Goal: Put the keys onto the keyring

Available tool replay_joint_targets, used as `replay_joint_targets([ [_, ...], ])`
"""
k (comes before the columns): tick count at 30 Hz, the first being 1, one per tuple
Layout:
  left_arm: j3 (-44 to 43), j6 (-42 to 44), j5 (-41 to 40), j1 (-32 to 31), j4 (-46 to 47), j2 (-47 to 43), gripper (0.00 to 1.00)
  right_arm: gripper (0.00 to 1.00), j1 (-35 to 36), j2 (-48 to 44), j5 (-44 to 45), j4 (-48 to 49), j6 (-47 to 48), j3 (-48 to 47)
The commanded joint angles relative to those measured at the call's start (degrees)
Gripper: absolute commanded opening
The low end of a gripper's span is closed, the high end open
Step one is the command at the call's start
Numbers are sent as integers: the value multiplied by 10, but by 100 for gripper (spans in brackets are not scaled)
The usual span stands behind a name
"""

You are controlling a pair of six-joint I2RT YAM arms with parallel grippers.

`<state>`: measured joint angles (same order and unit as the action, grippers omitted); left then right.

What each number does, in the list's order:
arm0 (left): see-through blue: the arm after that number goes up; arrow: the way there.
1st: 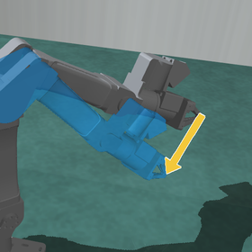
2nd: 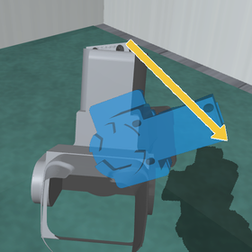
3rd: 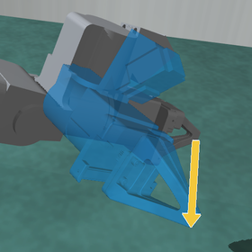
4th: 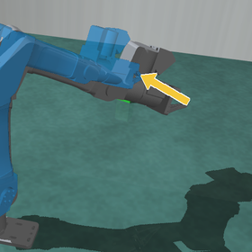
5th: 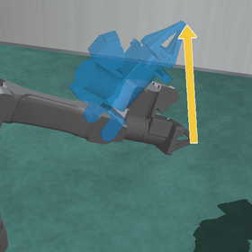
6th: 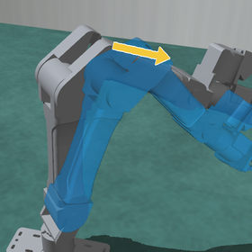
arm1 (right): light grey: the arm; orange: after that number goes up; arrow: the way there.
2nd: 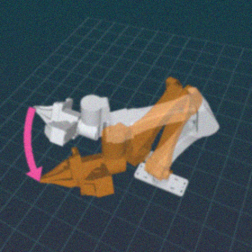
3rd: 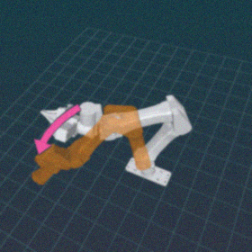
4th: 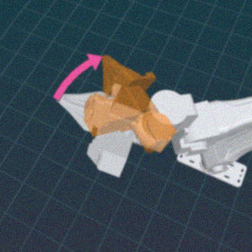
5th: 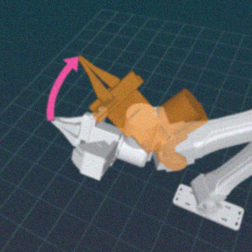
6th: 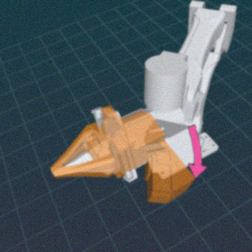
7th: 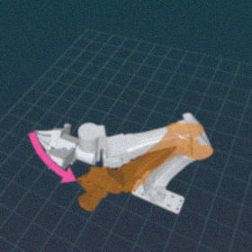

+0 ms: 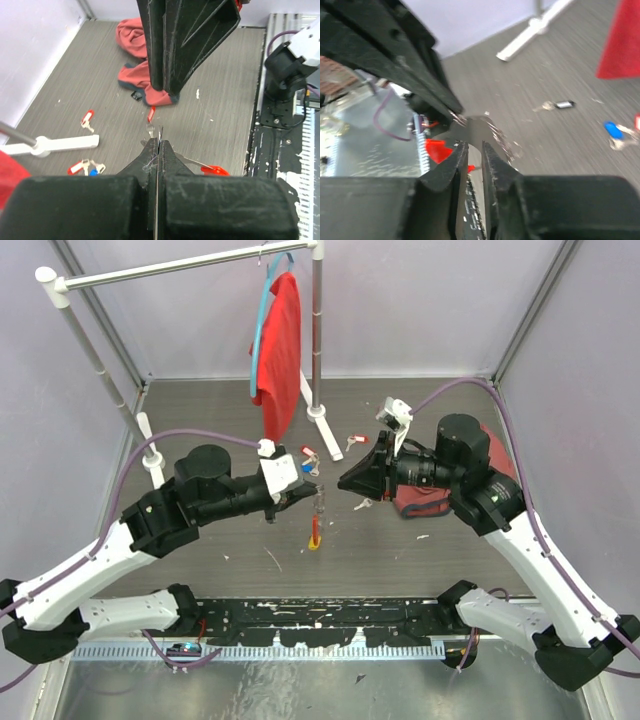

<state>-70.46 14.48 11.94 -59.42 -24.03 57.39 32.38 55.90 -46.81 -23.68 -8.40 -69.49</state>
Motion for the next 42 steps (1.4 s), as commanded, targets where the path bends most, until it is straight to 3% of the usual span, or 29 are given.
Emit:
replay_joint_targets([
  [1,27,-20,-76,-1,17,-27,0,30,2,-11,192,-68,0,17],
  [8,36,-24,-102,14,2,-39,0,43,2,38,440,-152,-74,38],
  [14,38,-26,-85,38,-2,-29,0,44,-12,159,532,-175,-114,29],
  [20,52,-17,-74,58,1,-21,0,43,-81,216,500,-79,-200,93],
  [29,69,-13,-52,78,10,-9,0,38,-84,252,521,72,-403,199],
  [42,82,-11,-48,79,15,-12,0,37,-84,329,587,102,-446,182],
])
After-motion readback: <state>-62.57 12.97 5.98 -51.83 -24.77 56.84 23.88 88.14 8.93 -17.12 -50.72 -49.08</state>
